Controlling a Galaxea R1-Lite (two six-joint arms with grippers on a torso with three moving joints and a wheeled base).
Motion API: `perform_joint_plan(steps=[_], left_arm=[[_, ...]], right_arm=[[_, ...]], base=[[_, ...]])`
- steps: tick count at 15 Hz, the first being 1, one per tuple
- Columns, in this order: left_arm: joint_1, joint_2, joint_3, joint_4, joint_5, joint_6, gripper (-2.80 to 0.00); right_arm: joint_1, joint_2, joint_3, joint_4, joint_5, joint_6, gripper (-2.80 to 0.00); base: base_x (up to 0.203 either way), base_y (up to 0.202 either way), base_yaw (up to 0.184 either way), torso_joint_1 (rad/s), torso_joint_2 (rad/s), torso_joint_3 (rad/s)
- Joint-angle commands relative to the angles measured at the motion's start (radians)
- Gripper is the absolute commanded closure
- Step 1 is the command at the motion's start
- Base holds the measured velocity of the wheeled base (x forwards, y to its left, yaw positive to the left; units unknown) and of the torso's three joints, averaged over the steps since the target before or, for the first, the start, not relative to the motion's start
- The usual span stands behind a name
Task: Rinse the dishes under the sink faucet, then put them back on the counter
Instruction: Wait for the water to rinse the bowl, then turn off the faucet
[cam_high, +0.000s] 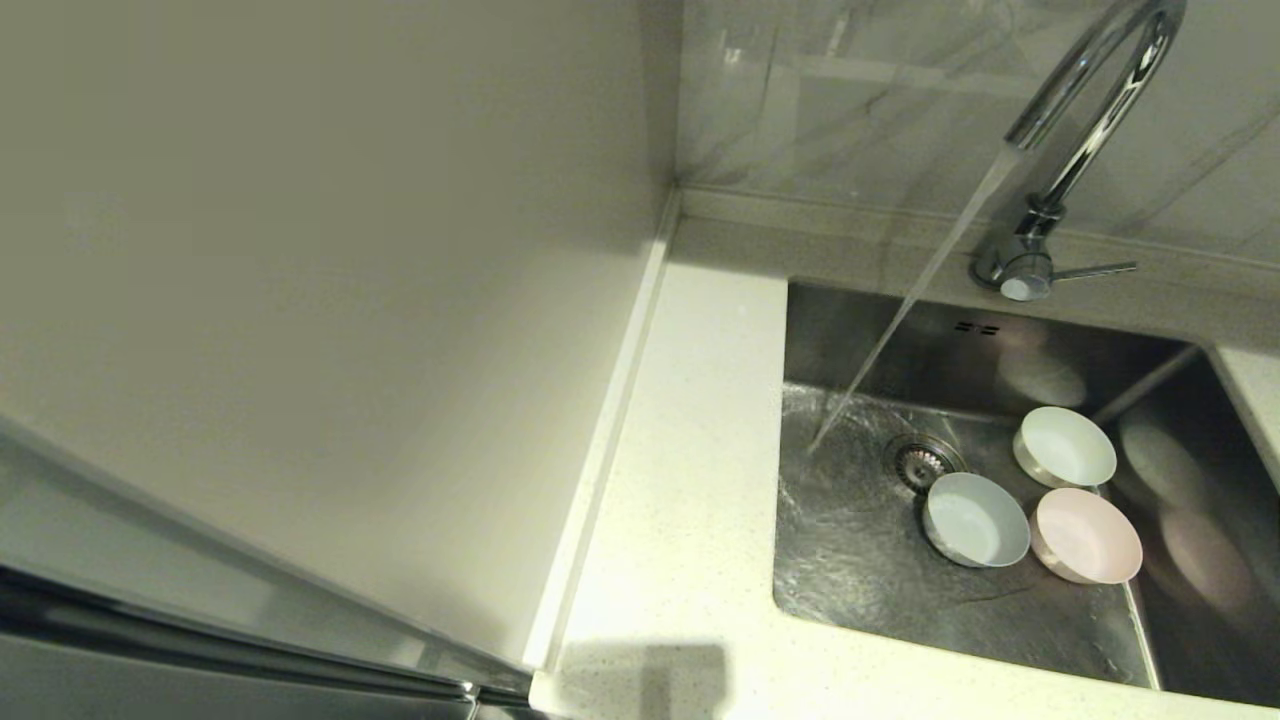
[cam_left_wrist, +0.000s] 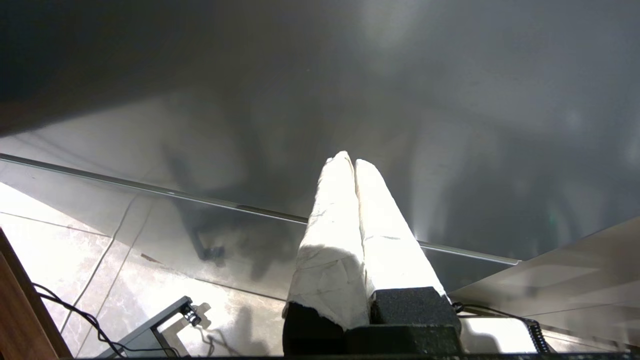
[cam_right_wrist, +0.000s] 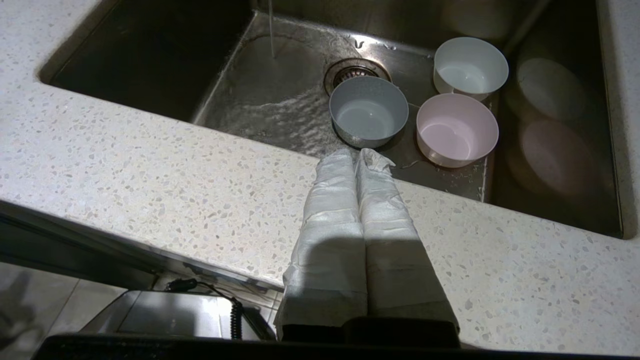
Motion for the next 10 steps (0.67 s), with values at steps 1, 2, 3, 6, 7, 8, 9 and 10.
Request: perform_joint_plan(steps=[1,2,3,6,7,8,9,10], left_arm=[[0.0,-0.004,0.0,-0.001,0.0,-0.001,0.0],[0.0,-0.003,0.0,-0.001,0.0,-0.001,0.0],[0.0,-0.003,0.0,-0.001,0.0,-0.001,0.0],[0.0,-0.003,0.0,-0.001,0.0,-0.001,0.0],[0.0,-0.004,0.0,-0.001,0.0,-0.001,0.0],[0.0,-0.003,0.0,-0.001,0.0,-0.001,0.0],[0.0,-0.003,0.0,-0.001,0.0,-0.001,0.0],[0.0,-0.005,0.0,-0.001,0.0,-0.001,0.0]], right_arm=[[-0.001,0.001,0.0,0.0,-0.001,0.002,0.0],[-0.001,0.015,-0.003,0.004,-0.002,0.001,0.0],[-0.001,0.048,-0.025,0.009,-0.002,0.0,0.0],[-0.012,0.251,-0.205,0.074,0.003,0.007,0.0],[-0.025,0.351,-0.279,0.098,0.005,0.029,0.0],[-0.039,0.465,-0.373,0.126,0.008,0.062,0.0],[-0.052,0.586,-0.481,0.154,0.014,0.104,0.0],[-0.062,0.705,-0.595,0.18,0.02,0.16,0.0]], base=[[0.0,0.0,0.0,0.0,0.0,0.0],[0.0,0.0,0.0,0.0,0.0,0.0],[0.0,0.0,0.0,0.0,0.0,0.0],[0.0,0.0,0.0,0.0,0.0,0.0],[0.0,0.0,0.0,0.0,0.0,0.0],[0.0,0.0,0.0,0.0,0.0,0.0],[0.0,0.0,0.0,0.0,0.0,0.0],[0.0,0.0,0.0,0.0,0.0,0.0]])
